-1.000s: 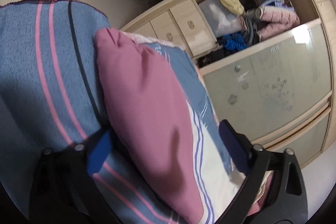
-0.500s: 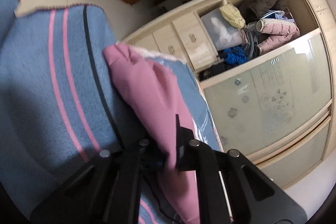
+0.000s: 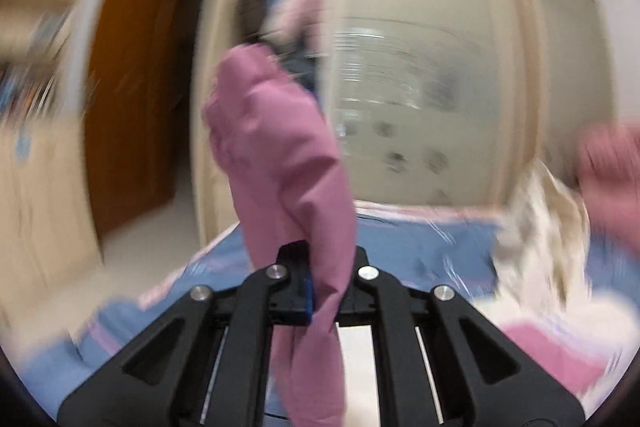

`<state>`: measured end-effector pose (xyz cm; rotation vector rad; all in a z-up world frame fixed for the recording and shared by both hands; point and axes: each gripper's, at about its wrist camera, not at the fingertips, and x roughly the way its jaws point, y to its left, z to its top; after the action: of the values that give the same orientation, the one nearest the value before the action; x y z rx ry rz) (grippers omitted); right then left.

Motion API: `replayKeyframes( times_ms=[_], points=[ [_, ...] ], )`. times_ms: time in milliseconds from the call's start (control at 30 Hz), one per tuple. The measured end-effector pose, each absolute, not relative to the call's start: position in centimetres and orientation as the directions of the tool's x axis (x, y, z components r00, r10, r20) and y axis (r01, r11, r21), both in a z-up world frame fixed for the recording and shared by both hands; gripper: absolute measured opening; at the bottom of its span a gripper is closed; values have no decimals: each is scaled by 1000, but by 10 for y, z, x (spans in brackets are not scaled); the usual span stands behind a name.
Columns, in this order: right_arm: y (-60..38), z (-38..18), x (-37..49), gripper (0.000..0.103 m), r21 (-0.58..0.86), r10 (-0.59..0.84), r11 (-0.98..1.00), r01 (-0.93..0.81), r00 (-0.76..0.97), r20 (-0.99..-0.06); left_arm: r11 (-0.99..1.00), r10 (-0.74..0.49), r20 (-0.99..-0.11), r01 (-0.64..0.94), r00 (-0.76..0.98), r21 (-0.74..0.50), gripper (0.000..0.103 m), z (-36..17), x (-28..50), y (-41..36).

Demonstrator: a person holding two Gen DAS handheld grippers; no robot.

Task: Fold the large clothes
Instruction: 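Lay the held sleeve across the chest over the first sleeve, open left tool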

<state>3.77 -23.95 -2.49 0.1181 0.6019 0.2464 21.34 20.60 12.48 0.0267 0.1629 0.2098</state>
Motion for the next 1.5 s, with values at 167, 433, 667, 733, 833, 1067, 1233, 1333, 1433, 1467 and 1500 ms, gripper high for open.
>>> replayKeyframes(
  times_ms=[167, 433, 667, 733, 833, 1067, 1233, 1333, 1433, 1467, 1500],
  points=[
    [-242, -22, 35, 102, 189, 270, 962, -198, 800, -536, 975, 66, -252, -9, 965, 223, 6, 107, 225, 93],
    [-248, -20, 33, 102, 216, 284, 956, -196, 797, -534, 960, 54, -591, 121, 805, 252, 43, -10, 283, 23],
    [-254, -19, 32, 102, 246, 305, 948, -200, 792, -528, 988, -50, -553, 123, 832, 96, 101, 22, 254, 41],
    [-255, -18, 32, 102, 254, 309, 946, -201, 796, -520, 990, -50, -532, 112, 845, 86, 101, 37, 233, 39],
    [-256, -17, 31, 102, 263, 317, 943, -205, 800, -510, 990, 5, -495, 66, 869, 126, 101, 50, 180, 32],
    [-260, -17, 31, 102, 283, 327, 937, -205, 801, -501, 994, 95, -514, -52, 852, 98, 101, 22, 65, 41],
    [-259, -20, 33, 102, 292, 333, 934, -204, 793, -510, 999, 46, -527, -24, 849, 48, 101, 13, 32, 35],
    [-254, -23, 35, 102, 273, 322, 940, -203, 787, -526, 999, 19, -526, 10, 850, 52, 101, 12, 34, 28],
    [-253, -25, 35, 102, 266, 312, 944, -194, 787, -533, 999, 7, -503, 16, 865, 41, 101, 15, 40, 25],
    [-253, -25, 35, 102, 263, 304, 946, -187, 790, -532, 999, 0, -504, 20, 864, 33, 101, 15, 43, 25],
    [-254, -23, 37, 102, 267, 303, 946, -183, 791, -532, 999, -18, -511, 29, 859, 14, 101, 15, 45, 25]
  ],
)
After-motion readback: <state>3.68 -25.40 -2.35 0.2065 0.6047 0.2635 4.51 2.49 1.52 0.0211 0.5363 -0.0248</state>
